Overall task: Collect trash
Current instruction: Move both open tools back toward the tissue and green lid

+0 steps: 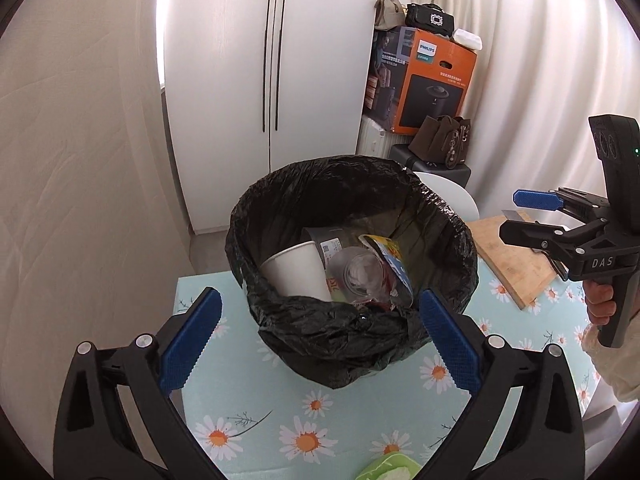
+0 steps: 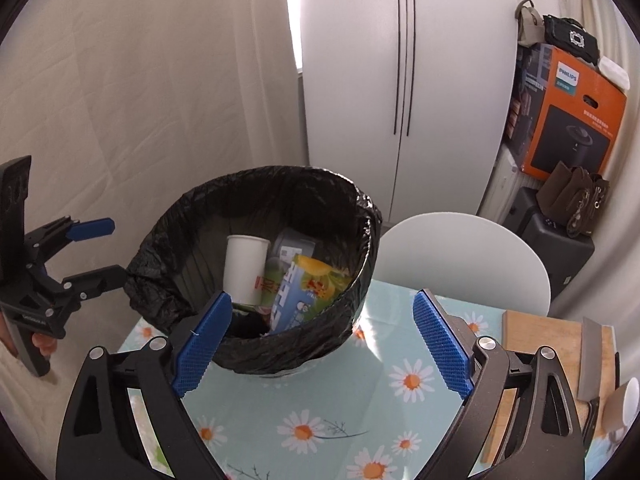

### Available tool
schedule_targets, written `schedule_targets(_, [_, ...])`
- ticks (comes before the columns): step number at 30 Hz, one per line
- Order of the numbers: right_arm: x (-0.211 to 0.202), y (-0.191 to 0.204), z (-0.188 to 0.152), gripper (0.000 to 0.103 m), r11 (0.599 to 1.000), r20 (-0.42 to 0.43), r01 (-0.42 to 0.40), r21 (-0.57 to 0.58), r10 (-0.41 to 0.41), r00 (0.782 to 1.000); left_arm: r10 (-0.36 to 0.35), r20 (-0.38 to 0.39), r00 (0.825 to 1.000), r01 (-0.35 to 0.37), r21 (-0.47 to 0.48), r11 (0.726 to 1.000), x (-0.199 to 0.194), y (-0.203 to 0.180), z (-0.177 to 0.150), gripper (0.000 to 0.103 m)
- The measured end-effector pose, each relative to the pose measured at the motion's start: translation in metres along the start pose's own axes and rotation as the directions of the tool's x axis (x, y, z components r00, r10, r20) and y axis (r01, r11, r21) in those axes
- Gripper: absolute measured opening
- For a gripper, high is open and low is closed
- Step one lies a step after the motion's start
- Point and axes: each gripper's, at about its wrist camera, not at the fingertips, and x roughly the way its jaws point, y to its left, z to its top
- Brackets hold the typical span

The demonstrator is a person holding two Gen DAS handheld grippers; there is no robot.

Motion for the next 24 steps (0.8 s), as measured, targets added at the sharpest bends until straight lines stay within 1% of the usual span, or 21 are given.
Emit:
schedule_targets(4, [-0.001,0.018,-0.017,0.087,0.997,-0.027,-0.029,-0.066,0.027,0.999,0.044,-0.025,0.999,-0.045,-0.025,0.999,-0.014,0.001,-0.017,0.097])
schedule_targets(6, [-0.002,0.028,-0.025,0.087,0.994,-0.044,-0.057,-0.097,0.053,0.998,0.066,-0.035,0.997,-0.068,-0.036,0.997,-0.020,0.001,-0.026,0.097])
schedule_targets(11, [0.003,0.051,-0.044,0.087,0.984,-0.087,-0.108,-0.144,0.096,0.992,0.142,-0.063,0.988,-0.147,-0.092,0.985,-0.038,0.005,-0.052,0.097])
schedule_targets(13, [0.005,0.062,-0.053,0.087,0.977,-0.106,-0.127,-0.171,0.110,0.988,0.153,-0.064,0.986,-0.160,-0.117,0.980,-0.048,0.006,-0.062,0.097])
schedule_targets(17, [0.012,0.082,-0.072,0.087,0.962,-0.161,-0.172,-0.212,0.140,0.977,0.188,-0.078,0.979,-0.198,-0.152,0.968,-0.065,0.008,-0.083,0.097])
schedule_targets(22, [0.027,0.105,-0.098,0.087,0.943,-0.243,-0.227,-0.242,0.168,0.956,0.219,-0.111,0.969,-0.238,-0.197,0.951,-0.076,0.011,-0.109,0.097])
schedule_targets(24, [0.033,0.112,-0.109,0.087,0.936,-0.274,-0.247,-0.250,0.177,0.945,0.221,-0.126,0.967,-0.244,-0.212,0.946,-0.079,0.010,-0.118,0.097])
